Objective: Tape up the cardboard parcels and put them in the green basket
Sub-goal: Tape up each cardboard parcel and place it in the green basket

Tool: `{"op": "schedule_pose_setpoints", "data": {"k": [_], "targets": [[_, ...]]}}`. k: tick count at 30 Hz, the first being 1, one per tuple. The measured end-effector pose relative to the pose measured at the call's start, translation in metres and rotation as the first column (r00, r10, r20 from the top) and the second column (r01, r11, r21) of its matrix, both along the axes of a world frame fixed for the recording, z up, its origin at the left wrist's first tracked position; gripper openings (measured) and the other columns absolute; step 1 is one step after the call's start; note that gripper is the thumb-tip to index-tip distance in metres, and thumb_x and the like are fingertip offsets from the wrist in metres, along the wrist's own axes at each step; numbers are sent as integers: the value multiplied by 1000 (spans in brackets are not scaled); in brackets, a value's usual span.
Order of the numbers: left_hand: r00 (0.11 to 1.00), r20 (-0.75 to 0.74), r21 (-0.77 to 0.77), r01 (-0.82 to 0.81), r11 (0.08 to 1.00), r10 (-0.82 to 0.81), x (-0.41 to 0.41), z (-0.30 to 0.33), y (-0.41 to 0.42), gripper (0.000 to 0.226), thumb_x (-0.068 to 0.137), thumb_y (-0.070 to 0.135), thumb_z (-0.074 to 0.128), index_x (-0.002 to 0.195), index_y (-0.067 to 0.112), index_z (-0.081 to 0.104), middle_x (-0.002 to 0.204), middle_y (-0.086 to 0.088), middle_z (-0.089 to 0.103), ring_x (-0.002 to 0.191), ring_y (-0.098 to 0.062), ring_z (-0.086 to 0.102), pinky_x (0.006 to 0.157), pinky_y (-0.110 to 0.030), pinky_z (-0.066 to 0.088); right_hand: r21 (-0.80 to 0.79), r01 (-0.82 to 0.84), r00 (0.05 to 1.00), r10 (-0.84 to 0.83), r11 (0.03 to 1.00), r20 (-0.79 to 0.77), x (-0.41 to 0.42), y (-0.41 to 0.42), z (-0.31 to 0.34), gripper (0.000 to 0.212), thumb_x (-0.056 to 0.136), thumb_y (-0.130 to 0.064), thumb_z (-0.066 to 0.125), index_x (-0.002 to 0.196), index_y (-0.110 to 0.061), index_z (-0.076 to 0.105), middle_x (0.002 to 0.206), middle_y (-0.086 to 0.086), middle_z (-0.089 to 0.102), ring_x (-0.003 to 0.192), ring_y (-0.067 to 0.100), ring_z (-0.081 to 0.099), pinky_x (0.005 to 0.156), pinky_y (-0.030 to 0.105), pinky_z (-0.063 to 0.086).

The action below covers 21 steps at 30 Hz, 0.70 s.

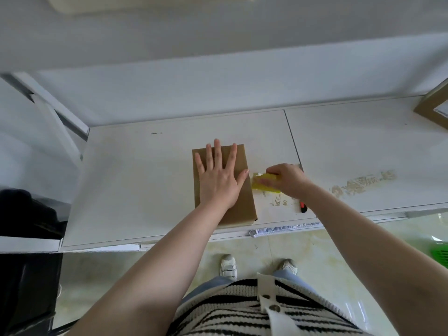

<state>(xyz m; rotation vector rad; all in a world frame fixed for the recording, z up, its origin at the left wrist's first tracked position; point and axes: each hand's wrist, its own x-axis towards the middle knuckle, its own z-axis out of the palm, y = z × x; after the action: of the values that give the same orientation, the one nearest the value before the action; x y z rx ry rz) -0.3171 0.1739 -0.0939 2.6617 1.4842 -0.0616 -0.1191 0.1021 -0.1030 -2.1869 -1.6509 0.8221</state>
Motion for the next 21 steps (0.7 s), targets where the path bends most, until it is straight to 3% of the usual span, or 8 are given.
{"op": "schedule_pose_setpoints", "data": {"k": [2,5,10,13,17,21], "targets": [[999,-23,-1,-39,999,39,0,2,-2,78,85,71,-11,154,35,-13,163,-13,-11,150,-35,-9,116,-61,-11,-23,14,999,-15,1000,-31,6,0,1,49,79,-67,60,58,-23,53,52,-7,46,55,13,46,53,29,33],[997,-26,-16,-68,998,68,1,5,-5,82,80,74,-14,153,37,-14,163,-12,-11,150,-36,-9,113,-66,-10,-97,8,998,-3,995,56,12,11,12,52,71,-78,59,57,-28,52,59,-9,52,61,11,51,56,27,36],[998,-1,-91,-58,994,58,-3,6,0,96,73,91,2,151,40,-20,161,-10,-22,149,-34,-17,112,-66,-11,-207,-15,999,23,978,38,13,15,6,60,66,-83,55,68,-24,61,70,-4,62,75,18,61,64,30,45],[999,-19,-113,-44,993,42,-3,7,0,99,73,93,9,150,40,-22,160,-10,-25,148,-34,-20,111,-65,-12,-217,-22,1000,21,976,-7,12,16,6,65,67,-83,56,87,-22,66,84,-4,65,88,21,61,79,35,50],[999,-36,-163,-44,986,39,-3,8,4,99,72,92,11,149,41,-25,159,-10,-29,147,-34,-24,111,-64,-15,-255,-34,991,-1,966,-135,18,14,5,49,69,-79,58,70,-31,59,71,-10,57,80,17,57,75,34,46],[998,-43,-173,-46,984,39,-2,7,6,101,68,93,8,148,41,-25,159,-10,-28,147,-34,-22,111,-65,-14,-240,10,972,-65,971,-226,19,8,-2,69,73,-71,63,87,-4,73,71,3,64,73,19,62,65,32,46]]}}
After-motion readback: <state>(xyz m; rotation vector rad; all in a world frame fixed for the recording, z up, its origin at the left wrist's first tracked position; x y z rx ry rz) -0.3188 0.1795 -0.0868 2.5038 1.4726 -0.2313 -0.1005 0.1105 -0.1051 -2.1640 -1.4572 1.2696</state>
